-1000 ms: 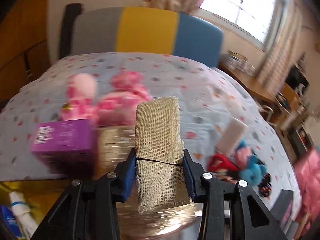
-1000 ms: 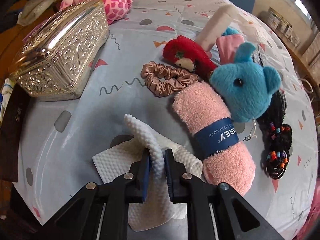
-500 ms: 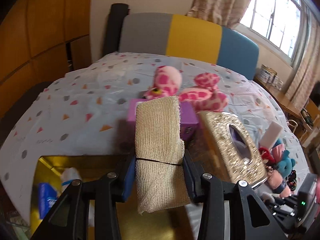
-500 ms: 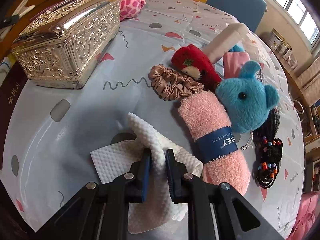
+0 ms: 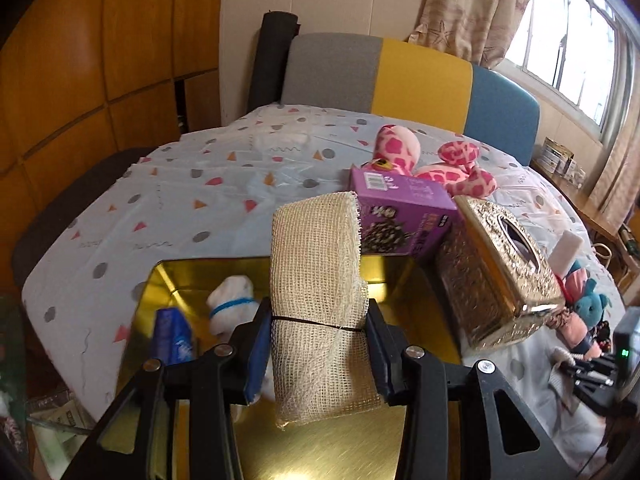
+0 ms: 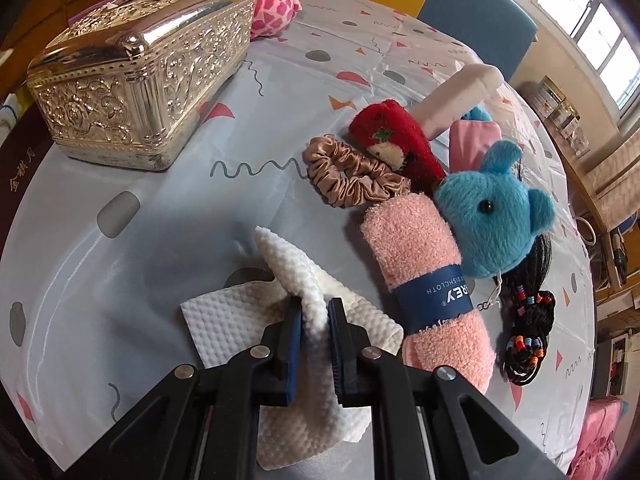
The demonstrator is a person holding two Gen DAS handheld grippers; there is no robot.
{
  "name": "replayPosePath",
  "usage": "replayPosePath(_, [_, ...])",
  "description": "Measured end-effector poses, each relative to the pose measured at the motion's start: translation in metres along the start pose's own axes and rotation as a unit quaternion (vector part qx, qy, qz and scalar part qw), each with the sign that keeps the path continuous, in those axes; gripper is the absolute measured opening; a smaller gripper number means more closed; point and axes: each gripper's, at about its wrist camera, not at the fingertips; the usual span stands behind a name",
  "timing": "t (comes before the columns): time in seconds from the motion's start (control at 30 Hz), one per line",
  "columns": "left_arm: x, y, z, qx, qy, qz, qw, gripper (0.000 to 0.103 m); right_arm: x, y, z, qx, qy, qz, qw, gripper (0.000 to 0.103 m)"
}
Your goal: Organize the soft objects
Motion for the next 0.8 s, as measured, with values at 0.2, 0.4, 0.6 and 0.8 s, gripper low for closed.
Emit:
replayPosePath(0.2, [0.015,0.012,0.015,-0.008,-0.002,-0.001,1.0,0.043,0.003,0.006,0.001,-0.001,-0.005,-0.001,1.0,0.013])
replayPosePath(0.4, [0.03,0.016,0.029,-0.015,0.005,0.008,0.9998,0.043,0.005,0.007,0.007,0.005,-0.002,0.001,1.0,0.01])
replayPosePath(0.6, [0.038,0.017,0.042,-0.023,0.012,0.014,0.9996,0.043,0.003,0.008,-0.01,-0.014,-0.034,0.004,0.999,0.009])
replayPosePath(0.8, [0.042,0.021,0.052,-0.027,0.018,0.015,0.9994,0.043,-0.007,0.015,-0.023,-0.039,-0.094,-0.008,0.995,0.007])
Point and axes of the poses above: each gripper's, at about its wrist camera, not at the fingertips, and y roughly against the way its jaws point, z to its left, x to its underside, and after that the axes turned 13 degrees about y, right-handed
